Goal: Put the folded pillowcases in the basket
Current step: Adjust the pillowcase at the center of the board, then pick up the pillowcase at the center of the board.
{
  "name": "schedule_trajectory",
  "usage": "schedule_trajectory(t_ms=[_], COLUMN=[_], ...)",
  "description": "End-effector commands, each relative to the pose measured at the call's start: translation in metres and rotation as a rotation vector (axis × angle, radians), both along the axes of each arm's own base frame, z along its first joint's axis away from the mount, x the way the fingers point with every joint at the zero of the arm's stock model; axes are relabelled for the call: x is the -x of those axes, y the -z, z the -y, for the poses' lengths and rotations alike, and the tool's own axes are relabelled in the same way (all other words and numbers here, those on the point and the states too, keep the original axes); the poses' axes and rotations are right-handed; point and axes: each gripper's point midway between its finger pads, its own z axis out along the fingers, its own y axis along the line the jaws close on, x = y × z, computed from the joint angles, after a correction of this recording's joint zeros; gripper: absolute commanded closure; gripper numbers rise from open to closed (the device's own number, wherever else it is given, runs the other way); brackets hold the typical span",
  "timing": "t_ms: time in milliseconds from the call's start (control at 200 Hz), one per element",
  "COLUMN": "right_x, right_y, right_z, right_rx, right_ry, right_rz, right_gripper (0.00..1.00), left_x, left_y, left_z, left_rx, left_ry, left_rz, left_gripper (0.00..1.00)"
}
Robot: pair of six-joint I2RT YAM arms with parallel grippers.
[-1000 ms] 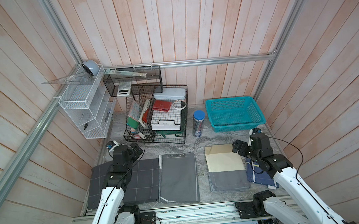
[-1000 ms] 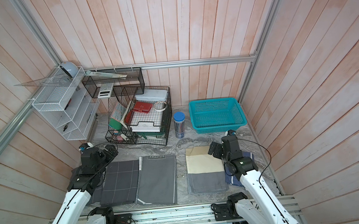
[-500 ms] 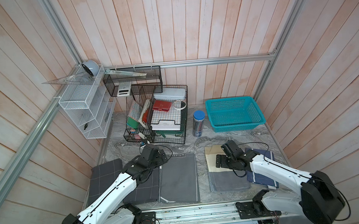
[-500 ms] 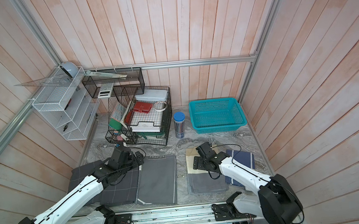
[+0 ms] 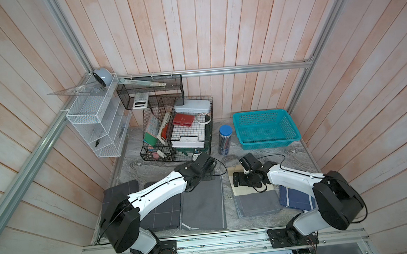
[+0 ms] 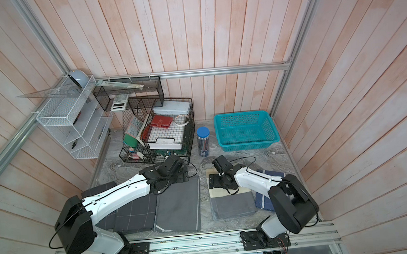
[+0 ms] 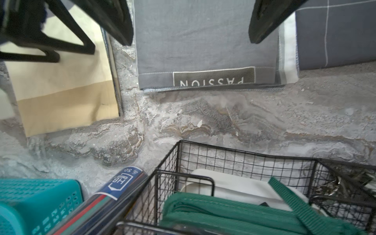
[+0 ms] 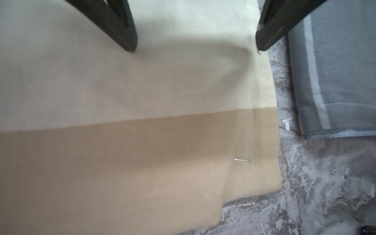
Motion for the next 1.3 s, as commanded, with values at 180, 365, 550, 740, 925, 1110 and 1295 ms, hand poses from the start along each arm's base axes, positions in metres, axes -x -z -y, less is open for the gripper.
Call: schedule_trajectory(t_ms=[180, 365, 550, 740, 925, 1110, 1295], right_x=[0.016, 0.032, 0.040, 0.042, 0.043, 0.045, 0.046], right_y=[-0.059, -0.074, -0.076, -0.076, -0.076, -0.076, -0.077], right_z=[0.068, 0.085, 0.090, 0.090, 0.091, 0.097, 0.101], right_rx=[0.030, -0.043, -0.055, -0.078, -0.074, -0.061, -0.066], right_ry=[0.209, 0.272, 0.273, 0.276, 0.271, 0.292, 0.323], right_rz=[0.300, 0.389, 0.397, 0.409, 0.413, 0.420, 0.431], right_gripper=[0.02, 0.02, 0.02, 0.02, 0.02, 0.02, 0.02], left_x=[-0.021, -0.028, -0.033, -0.036, -0.036, -0.033, -0.028], left_y=[0.015, 0.032, 0.052, 0.080, 0.107, 0.123, 0.130], left_z=[0.075, 0.109, 0.127, 0.135, 0.143, 0.145, 0.142], left_rx=[-0.076, -0.136, -0.167, -0.207, -0.228, -0.232, -0.224], left_ry=[0.147, 0.206, 0.234, 0.242, 0.243, 0.242, 0.237], left_rz=[-0.014, -0.029, -0.058, -0.098, -0.156, -0.185, -0.208], left_gripper=[0.14, 0.19, 0.20, 0.22, 0.28, 0.34, 0.58])
